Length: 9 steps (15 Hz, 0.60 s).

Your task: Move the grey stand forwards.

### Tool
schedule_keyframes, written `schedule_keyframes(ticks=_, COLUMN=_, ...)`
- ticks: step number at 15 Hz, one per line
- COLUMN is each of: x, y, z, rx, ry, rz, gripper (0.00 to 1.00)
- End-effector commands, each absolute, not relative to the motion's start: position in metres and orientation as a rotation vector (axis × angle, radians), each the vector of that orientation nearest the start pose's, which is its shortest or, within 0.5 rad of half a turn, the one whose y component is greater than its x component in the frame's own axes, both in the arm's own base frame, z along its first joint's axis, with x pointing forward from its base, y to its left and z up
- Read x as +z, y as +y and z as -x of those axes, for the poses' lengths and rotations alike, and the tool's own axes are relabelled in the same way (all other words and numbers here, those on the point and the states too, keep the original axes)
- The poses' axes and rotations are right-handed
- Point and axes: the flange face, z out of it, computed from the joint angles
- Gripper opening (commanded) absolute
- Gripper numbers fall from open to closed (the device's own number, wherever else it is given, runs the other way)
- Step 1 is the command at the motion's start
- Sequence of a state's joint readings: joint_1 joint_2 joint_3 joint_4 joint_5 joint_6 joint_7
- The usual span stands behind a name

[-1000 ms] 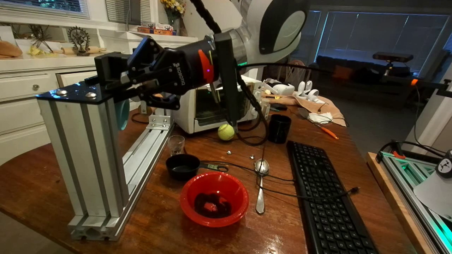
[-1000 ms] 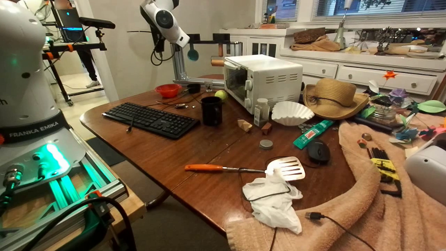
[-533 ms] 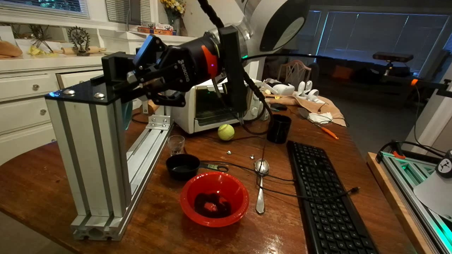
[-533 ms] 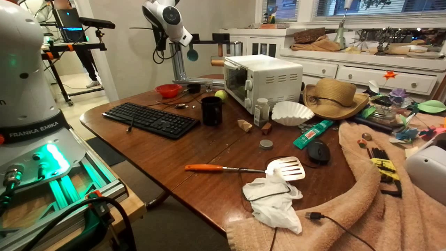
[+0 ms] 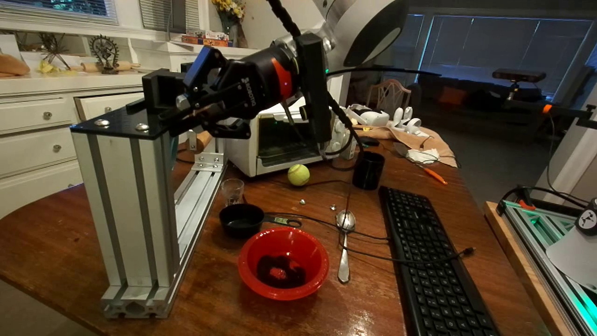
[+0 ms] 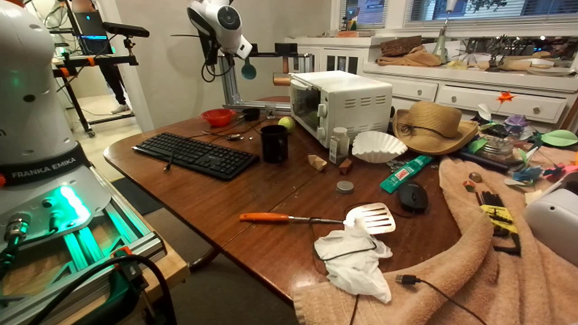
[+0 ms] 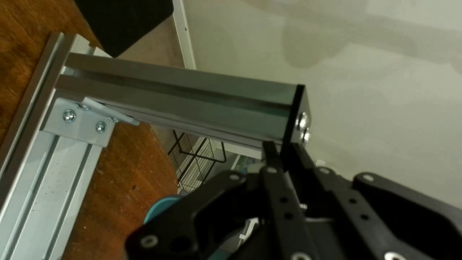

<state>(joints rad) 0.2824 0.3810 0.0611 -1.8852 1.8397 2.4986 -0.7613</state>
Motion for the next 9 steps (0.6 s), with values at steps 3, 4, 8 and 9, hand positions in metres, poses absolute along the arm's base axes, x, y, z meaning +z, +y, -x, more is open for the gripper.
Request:
schedule_keyframes(ticks=3, x=0.356, y=0.191, z=-0.604, rx=-0.397, ry=0.319, rz=1.96, gripper=0.03)
schedule_keyframes(ticks=4, x=0.359, y=0.189, z=-0.605, rx=-0.387, ry=0.301, rz=1.971, gripper=0.03)
schedule_keyframes(ticks=8, x=0.367, y=0.175, z=-0.607, rx=-0.34, ry=0.248, rz=1.998, gripper=0.03)
schedule_keyframes(ticks=9, x=0.369, y=0.171, z=-0.608, rx=-0.33, ry=0.236, rz=2.001, gripper=0.03)
